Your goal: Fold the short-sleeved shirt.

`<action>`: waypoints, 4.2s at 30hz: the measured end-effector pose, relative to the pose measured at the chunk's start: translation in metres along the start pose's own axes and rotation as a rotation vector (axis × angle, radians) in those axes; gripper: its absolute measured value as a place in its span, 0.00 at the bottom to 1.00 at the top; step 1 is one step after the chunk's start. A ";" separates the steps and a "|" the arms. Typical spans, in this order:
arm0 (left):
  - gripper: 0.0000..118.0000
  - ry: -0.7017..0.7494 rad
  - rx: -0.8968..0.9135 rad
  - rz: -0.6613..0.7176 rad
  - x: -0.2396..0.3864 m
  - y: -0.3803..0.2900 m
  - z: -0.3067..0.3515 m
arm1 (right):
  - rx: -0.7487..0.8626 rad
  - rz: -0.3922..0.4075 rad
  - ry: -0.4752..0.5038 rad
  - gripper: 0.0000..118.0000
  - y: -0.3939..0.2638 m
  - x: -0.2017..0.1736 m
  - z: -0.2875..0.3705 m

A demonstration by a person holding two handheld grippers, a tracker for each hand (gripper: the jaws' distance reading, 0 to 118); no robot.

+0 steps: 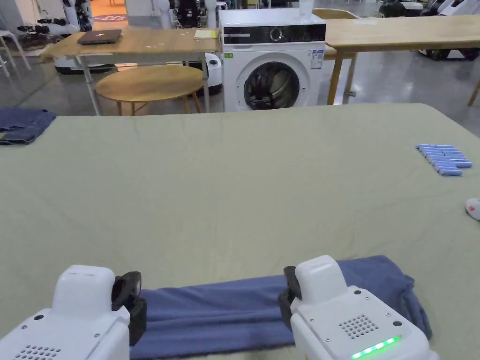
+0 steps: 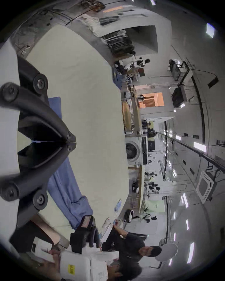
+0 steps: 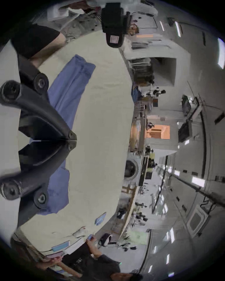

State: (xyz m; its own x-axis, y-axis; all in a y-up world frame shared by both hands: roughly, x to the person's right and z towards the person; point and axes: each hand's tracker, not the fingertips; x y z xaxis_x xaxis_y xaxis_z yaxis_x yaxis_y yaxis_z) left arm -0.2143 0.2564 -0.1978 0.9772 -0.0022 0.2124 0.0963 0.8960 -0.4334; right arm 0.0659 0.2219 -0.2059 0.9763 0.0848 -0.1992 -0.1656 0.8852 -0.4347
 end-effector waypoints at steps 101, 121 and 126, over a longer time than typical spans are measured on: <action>0.00 -0.238 -0.814 0.268 0.029 -0.029 -0.234 | -0.209 -0.575 0.175 0.00 -0.075 0.128 0.043; 1.00 -0.537 -0.516 0.760 -0.230 -0.065 -0.111 | -0.244 -0.417 0.184 0.00 -0.052 0.080 -0.004; 1.00 -0.610 -0.609 0.909 -0.226 -0.128 -0.155 | -0.272 -0.361 0.212 0.00 -0.047 0.057 -0.014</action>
State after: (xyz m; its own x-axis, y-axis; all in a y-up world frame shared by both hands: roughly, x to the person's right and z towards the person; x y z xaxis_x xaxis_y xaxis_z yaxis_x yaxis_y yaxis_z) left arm -0.4184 0.0734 -0.3261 0.5046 0.8601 -0.0750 -0.3352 0.1151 -0.9351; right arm 0.1273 0.1792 -0.2092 0.9328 -0.3251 -0.1553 0.1203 0.6873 -0.7164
